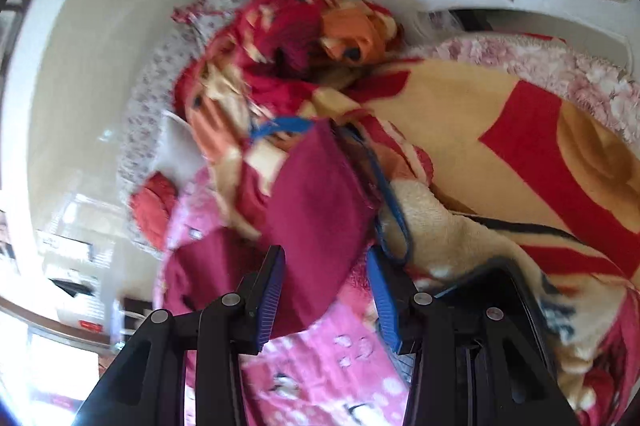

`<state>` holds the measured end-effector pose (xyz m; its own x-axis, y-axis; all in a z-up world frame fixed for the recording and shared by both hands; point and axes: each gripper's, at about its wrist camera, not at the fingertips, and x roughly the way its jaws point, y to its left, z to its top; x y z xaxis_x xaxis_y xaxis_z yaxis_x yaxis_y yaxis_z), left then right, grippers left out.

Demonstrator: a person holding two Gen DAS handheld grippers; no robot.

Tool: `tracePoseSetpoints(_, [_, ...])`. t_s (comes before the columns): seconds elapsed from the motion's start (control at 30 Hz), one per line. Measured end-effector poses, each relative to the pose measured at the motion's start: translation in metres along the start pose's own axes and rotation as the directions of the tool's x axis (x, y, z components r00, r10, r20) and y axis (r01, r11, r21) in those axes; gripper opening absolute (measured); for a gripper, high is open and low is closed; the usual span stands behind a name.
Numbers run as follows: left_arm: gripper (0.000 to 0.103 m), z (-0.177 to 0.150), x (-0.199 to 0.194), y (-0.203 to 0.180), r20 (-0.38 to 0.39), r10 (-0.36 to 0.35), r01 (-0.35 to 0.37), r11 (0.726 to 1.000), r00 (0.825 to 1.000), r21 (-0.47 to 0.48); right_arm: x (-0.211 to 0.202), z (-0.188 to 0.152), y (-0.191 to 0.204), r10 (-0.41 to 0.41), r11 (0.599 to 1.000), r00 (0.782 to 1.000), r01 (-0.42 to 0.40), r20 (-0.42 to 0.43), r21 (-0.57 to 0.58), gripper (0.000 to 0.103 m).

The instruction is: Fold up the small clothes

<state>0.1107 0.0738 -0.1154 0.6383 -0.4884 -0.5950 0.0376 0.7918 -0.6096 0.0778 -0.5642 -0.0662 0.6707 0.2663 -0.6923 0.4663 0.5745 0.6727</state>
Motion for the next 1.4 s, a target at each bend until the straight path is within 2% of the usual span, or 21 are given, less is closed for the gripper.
tracePoseSetpoints(0.17, [0.047,0.0,0.001,0.0,0.0,-0.004,0.004,1.0,1.0,-0.003,-0.001,0.009,0.01,-0.064,0.996,0.991,0.071,0.119,-0.055,0.04])
tracePoseSetpoints(0.2, [0.047,0.0,0.001,0.0,0.0,-0.004,0.004,1.0,1.0,-0.003,0.0,0.009,0.011,-0.062,0.996,0.991,0.07,0.117,-0.062,0.032])
tracePoseSetpoints(0.23, [0.047,0.0,0.001,0.0,0.0,-0.004,0.004,1.0,1.0,-0.003,-0.001,0.009,0.015,-0.066,0.993,0.991,0.076,0.12,-0.085,0.008])
tracePoseSetpoints(0.27, [0.047,0.0,0.001,0.0,-0.001,-0.003,0.003,1.0,1.0,-0.003,-0.004,0.006,0.023,-0.074,0.988,0.988,0.091,0.137,-0.125,0.006])
tracePoseSetpoints(0.37, [0.047,0.0,0.001,0.0,-0.001,-0.005,0.005,1.0,1.0,-0.003,-0.02,-0.003,0.066,-0.012,0.962,0.98,0.065,0.198,-0.265,0.006])
tracePoseSetpoints(0.47, [0.047,0.0,0.001,0.001,0.0,-0.009,0.009,1.0,1.0,-0.006,-0.051,-0.007,0.126,0.051,0.923,0.946,0.077,0.319,-0.376,0.005])
tracePoseSetpoints(0.5, [0.047,0.0,0.001,0.001,0.0,-0.01,0.01,1.0,1.0,-0.006,-0.067,-0.008,0.153,0.08,0.904,0.926,0.089,0.37,-0.418,0.005])
tracePoseSetpoints(0.6, [0.047,0.001,0.0,0.002,0.001,-0.013,0.013,1.0,1.0,-0.008,-0.101,-0.011,0.214,0.171,0.863,0.882,0.081,0.44,-0.498,0.005])
tracePoseSetpoints(0.7, [0.047,0.001,-0.001,0.004,0.002,-0.017,0.017,1.0,1.0,-0.01,-0.103,-0.021,0.262,0.242,0.827,0.884,0.028,0.4,-0.561,0.005])
tracePoseSetpoints(0.8, [0.047,0.001,-0.002,0.004,0.002,-0.019,0.019,1.0,1.0,-0.01,-0.08,-0.047,0.301,0.304,0.771,0.903,-0.046,0.303,-0.635,0.005])
tracePoseSetpoints(0.9, [0.047,0.0,-0.003,0.005,0.003,-0.026,0.026,1.0,1.0,-0.013,-0.034,-0.096,0.35,0.339,0.691,0.924,-0.118,0.176,-0.714,0.005])
tracePoseSetpoints(1.0, [0.047,0.0,-0.005,0.006,0.004,-0.035,0.035,0.999,0.999,-0.02,0.021,-0.152,0.385,0.338,0.619,0.94,-0.189,0.041,-0.762,0.005])
tracePoseSetpoints(1.1, [0.047,-0.001,-0.006,0.008,0.007,-0.044,0.044,0.999,0.999,-0.027,0.092,-0.218,0.411,0.272,0.541,0.958,-0.228,-0.088,-0.809,0.005])
tracePoseSetpoints(1.23, [0.047,-0.002,-0.007,0.006,0.008,-0.043,0.043,0.999,0.999,-0.027,0.172,-0.289,0.42,0.143,0.484,0.965,-0.261,-0.219,-0.835,0.005])
tracePoseSetpoints(1.33, [0.047,-0.003,-0.007,0.006,0.008,-0.043,0.043,0.999,0.999,-0.027,0.212,-0.32,0.42,0.074,0.459,0.962,-0.266,-0.261,-0.848,0.005])
tracePoseSetpoints(1.4, [0.047,-0.002,-0.007,0.006,0.008,-0.045,0.045,0.999,0.999,-0.028,0.233,-0.332,0.42,0.035,0.464,0.957,-0.271,-0.289,-0.843,0.006])
